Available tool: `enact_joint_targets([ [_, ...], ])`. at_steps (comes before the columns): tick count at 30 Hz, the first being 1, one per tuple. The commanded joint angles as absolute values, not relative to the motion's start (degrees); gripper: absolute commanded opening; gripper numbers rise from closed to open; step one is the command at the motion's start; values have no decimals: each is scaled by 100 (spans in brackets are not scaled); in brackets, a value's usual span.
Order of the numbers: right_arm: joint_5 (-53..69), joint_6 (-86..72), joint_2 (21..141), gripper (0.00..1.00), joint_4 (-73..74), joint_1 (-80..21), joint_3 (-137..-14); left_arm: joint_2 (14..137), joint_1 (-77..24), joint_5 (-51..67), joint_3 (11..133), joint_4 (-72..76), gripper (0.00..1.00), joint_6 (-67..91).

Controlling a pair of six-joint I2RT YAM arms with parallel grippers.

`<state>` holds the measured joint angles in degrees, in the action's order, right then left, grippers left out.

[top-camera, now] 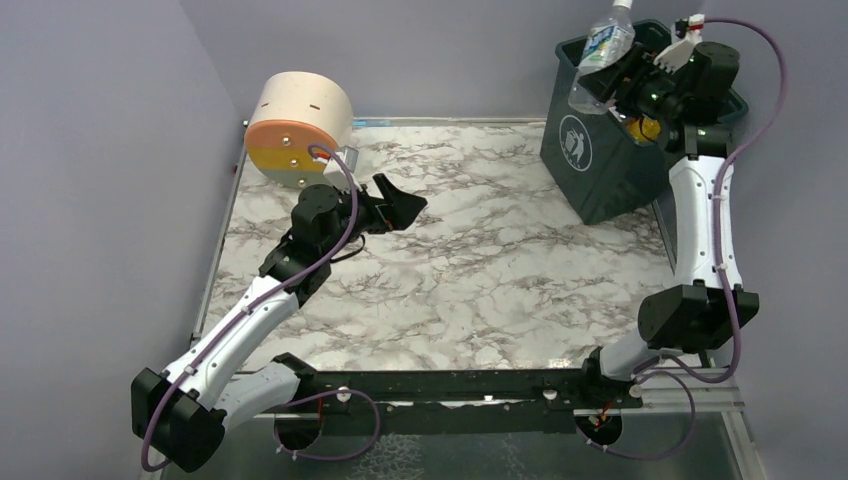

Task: Put the plastic bottles in the bin
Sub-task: Pick up the plastic bottle at the center of the board, then place the plastic bottle in the trash bin.

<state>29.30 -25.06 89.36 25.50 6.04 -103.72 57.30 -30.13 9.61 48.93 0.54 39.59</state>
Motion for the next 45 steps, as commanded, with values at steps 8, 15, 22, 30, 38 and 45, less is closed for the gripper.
enact_joint_targets([
  [8,3798,-3505,9425,63,1956,2034,-10625,5733,-3037,947,4811,334,99,3806],
  [15,3315,-3438,9794,75,2351,2215,-11097,5794,-3032,976,4878,317,99,3788],
  [22,2903,-3216,9598,99,2524,2215,-10834,5774,-3032,967,4880,249,99,3788],
  [30,2780,-3116,8927,100,2410,2215,-10272,5856,-3032,797,4979,35,99,3782],
  [38,3363,-3392,7615,100,1384,2199,-8589,5907,-3032,692,4935,233,99,3670],
  [45,3291,-3317,6758,100,893,1799,-7198,6143,-3032,328,4922,457,99,3505],
])
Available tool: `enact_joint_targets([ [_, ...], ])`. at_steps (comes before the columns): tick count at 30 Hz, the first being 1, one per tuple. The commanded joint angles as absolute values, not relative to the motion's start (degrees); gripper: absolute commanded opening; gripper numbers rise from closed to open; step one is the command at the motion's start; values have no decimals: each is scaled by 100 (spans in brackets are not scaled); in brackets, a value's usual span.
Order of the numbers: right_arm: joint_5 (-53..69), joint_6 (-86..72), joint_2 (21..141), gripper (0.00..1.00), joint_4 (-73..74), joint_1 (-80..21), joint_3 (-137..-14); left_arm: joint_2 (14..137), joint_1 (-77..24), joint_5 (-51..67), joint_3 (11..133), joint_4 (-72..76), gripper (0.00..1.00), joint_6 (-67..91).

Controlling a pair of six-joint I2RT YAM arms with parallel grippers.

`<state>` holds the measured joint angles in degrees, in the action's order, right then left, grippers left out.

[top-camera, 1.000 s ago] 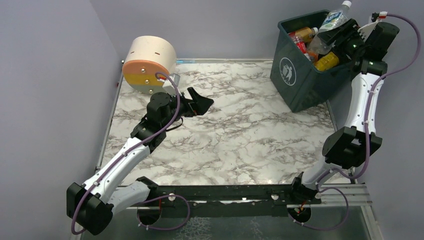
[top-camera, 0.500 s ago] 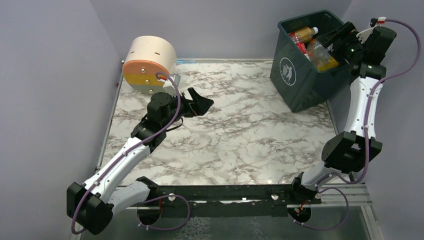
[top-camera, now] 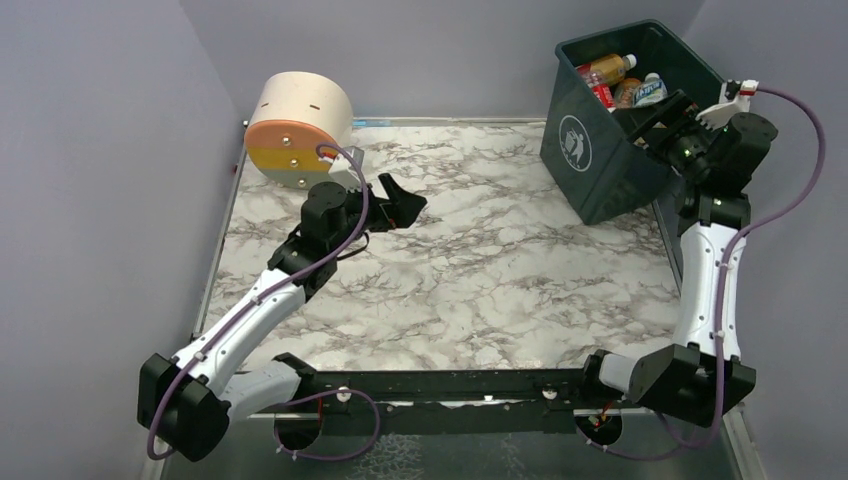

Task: Put the plastic bottles in the bin
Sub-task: Place the plastic bottle in the trash bin, then reset both arms

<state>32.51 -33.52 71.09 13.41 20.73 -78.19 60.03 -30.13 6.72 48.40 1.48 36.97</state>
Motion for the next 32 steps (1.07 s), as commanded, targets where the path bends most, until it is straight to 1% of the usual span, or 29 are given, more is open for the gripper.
enact_joint_targets([
  [1,3249,-3288,6637,100,859,1699,-7016,6184,-3032,297,4939,498,99,3480],
  [7,3007,-3112,5859,100,838,1054,-5733,6483,-3023,200,5168,515,99,3326],
  [12,2437,-2740,5030,100,993,670,-4975,6603,-3023,250,5125,663,99,3311],
  [18,2883,-2496,5521,100,1059,486,-4773,6651,-3016,101,5006,720,99,3219],
  [27,2625,-2275,5894,100,564,439,-3936,6593,-2942,-550,4733,592,99,2826],
  [32,2608,-2203,5979,100,578,439,-3837,6651,-2767,-828,4623,610,99,2787],
])
